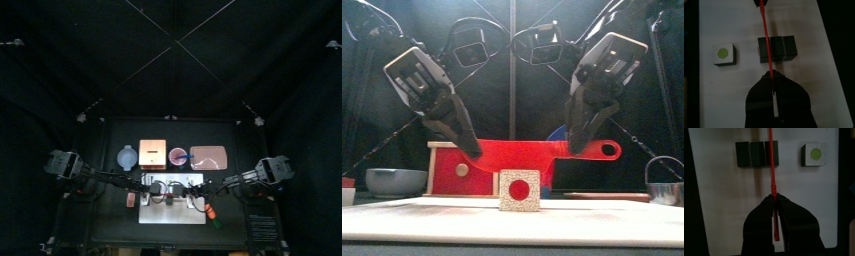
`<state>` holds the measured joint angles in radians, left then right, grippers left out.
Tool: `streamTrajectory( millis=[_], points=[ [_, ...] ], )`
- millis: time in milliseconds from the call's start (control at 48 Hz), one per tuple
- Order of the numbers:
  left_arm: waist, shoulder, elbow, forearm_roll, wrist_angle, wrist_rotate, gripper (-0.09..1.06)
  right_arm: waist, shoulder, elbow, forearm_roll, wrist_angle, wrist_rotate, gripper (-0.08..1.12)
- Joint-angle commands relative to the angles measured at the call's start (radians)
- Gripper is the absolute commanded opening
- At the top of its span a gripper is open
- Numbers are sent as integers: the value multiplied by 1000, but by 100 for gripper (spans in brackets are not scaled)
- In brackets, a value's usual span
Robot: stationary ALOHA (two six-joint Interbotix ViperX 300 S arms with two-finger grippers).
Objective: Cut the sushi into 4 pieces with the knife
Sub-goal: Cut the sushi into 4 pieces
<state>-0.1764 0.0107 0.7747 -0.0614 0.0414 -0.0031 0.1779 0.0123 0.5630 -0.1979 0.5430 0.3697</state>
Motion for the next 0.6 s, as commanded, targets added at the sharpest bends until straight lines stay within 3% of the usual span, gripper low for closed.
streamTrajectory(
  millis=[21, 208, 604],
  points=[
    [-28, 5, 12, -5, 12, 2, 19, -2, 0, 2, 3, 15, 2, 17],
    [-43, 8, 11, -26, 9, 2, 19, 6, 2, -12, 5, 15, 2, 17],
    [-44, 20, 14, -25, 9, 2, 19, 8, 14, -14, 6, 15, 3, 17]
  ],
)
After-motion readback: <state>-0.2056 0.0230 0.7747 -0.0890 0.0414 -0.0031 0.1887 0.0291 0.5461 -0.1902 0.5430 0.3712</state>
